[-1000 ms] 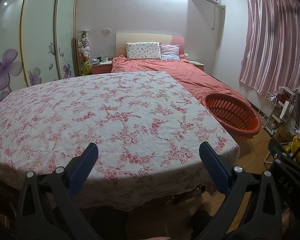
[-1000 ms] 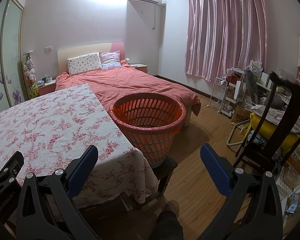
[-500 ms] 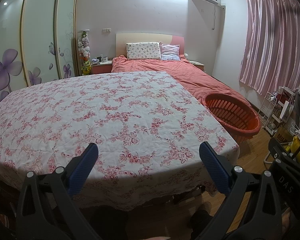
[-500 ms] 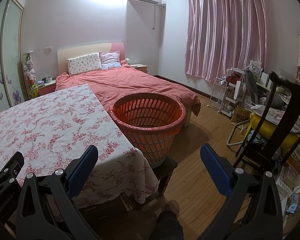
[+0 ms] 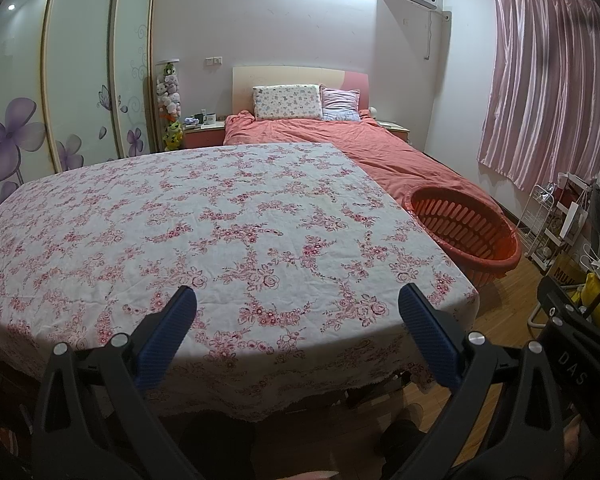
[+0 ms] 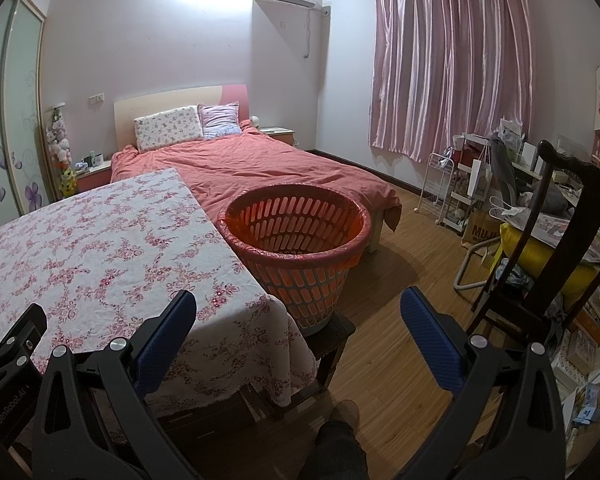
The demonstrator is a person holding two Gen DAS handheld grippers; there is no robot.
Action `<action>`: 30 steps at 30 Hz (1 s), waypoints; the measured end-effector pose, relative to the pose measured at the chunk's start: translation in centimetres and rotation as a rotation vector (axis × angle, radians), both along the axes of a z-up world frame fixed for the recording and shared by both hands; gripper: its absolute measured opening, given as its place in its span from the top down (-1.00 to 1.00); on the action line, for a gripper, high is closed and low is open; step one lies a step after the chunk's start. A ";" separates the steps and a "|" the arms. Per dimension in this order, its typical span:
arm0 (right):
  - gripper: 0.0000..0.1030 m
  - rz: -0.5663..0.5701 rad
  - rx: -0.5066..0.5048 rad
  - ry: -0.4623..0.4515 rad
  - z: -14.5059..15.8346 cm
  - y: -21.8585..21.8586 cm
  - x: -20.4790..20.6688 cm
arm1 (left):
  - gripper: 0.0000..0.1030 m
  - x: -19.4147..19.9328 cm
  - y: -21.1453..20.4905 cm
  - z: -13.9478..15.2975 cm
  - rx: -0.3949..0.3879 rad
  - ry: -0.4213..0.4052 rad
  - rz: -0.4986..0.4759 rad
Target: Collect trash
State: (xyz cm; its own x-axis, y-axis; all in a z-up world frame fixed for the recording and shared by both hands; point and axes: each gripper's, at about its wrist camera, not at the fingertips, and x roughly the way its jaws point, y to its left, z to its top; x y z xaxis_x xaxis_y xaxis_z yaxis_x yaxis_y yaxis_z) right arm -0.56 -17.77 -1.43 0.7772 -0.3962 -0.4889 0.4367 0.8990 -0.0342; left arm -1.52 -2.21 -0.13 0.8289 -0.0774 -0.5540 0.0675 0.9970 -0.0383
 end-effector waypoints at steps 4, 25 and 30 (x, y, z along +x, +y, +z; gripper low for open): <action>-0.96 0.000 0.000 0.000 0.0 0.0 0.0 | -0.92 0.0 0.0 0.0 0.001 -0.001 -0.001; -0.96 0.000 0.003 -0.001 0.0 -0.1 -0.1 | -0.92 -0.1 -0.1 0.0 0.004 -0.004 0.000; -0.96 0.000 0.003 0.000 0.0 -0.1 -0.1 | -0.92 -0.3 -0.3 -0.1 0.008 -0.006 -0.001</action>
State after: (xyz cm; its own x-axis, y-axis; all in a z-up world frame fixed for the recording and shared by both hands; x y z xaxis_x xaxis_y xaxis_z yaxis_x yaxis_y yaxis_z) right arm -0.66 -17.87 -1.39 0.7772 -0.3947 -0.4900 0.4370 0.8989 -0.0310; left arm -1.80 -2.48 -0.27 0.8319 -0.0736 -0.5500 0.0687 0.9972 -0.0295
